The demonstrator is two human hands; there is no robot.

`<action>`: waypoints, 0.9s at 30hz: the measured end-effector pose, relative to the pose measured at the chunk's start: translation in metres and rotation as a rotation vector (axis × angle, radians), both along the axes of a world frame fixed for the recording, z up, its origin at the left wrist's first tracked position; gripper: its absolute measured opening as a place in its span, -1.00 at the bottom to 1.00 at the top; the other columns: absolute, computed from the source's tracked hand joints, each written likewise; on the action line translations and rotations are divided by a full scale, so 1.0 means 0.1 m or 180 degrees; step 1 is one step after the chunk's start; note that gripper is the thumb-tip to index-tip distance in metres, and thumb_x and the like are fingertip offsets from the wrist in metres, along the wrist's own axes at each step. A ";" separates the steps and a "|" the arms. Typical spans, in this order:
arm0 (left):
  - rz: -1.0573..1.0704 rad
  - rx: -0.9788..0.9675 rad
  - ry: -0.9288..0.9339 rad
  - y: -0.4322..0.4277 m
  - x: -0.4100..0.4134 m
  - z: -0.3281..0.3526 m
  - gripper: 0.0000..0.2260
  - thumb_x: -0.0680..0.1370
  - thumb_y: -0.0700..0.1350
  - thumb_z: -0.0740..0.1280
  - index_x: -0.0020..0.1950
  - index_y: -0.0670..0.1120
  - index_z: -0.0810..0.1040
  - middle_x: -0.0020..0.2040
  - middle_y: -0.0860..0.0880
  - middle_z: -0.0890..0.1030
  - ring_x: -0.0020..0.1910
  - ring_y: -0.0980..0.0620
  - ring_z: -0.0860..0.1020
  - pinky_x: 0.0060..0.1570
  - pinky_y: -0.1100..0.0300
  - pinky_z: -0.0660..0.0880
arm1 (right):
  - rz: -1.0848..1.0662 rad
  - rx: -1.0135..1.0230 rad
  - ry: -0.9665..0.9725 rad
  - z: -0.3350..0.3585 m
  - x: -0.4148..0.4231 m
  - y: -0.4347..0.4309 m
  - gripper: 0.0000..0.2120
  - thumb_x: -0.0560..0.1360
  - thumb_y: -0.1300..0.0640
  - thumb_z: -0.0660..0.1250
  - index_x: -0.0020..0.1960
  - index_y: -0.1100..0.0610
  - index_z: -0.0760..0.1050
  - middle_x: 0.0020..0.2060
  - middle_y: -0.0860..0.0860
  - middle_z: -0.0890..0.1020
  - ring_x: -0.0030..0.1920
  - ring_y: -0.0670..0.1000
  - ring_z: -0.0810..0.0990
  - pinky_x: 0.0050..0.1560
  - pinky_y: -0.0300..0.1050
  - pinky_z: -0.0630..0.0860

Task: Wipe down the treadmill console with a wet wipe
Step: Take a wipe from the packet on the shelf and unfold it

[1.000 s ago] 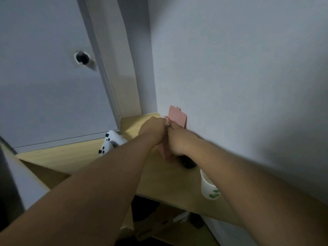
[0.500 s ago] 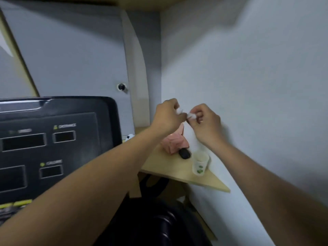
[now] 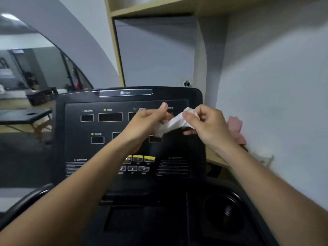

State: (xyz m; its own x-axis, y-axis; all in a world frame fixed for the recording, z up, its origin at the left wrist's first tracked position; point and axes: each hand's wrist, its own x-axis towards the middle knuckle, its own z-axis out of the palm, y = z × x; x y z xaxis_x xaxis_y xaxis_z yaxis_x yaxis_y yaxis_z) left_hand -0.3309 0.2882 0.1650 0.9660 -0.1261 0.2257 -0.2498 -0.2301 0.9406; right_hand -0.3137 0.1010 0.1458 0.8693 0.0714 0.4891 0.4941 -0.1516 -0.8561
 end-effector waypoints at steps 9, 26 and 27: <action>0.0208 -0.0073 -0.0080 1.74 -0.38 -0.09 -0.96 0.51 -0.30 0.41 -0.11 -0.19 0.65 -0.21 -0.12 0.63 -0.24 0.03 0.56 -0.22 0.27 0.51 | 0.0793 0.0112 0.0555 0.01 -0.12 1.84 -0.85 0.55 0.30 0.34 0.05 0.10 0.58 -0.13 0.09 0.70 -0.21 -0.02 0.65 -0.27 -0.17 0.56; 0.0440 -0.0831 -0.0290 2.86 -0.35 -0.39 -0.79 0.62 -0.15 0.33 -0.07 -0.25 0.67 -0.14 -0.28 0.67 -0.20 -0.09 0.57 -0.11 0.00 0.50 | 0.0524 0.0248 0.0695 0.03 -0.26 3.03 -0.80 0.47 0.21 0.44 -0.19 0.27 0.46 -0.30 0.19 0.65 -0.21 0.16 0.69 -0.13 0.08 0.68; 0.0502 -0.0806 -0.0304 2.88 -0.34 -0.38 -0.78 0.64 -0.15 0.30 -0.06 -0.25 0.67 -0.17 -0.22 0.67 -0.21 -0.05 0.58 -0.14 0.08 0.50 | 0.0641 0.0221 0.0732 0.04 -0.27 3.02 -0.85 0.46 0.28 0.44 -0.17 0.27 0.47 -0.30 0.16 0.64 -0.21 0.14 0.68 -0.14 0.02 0.68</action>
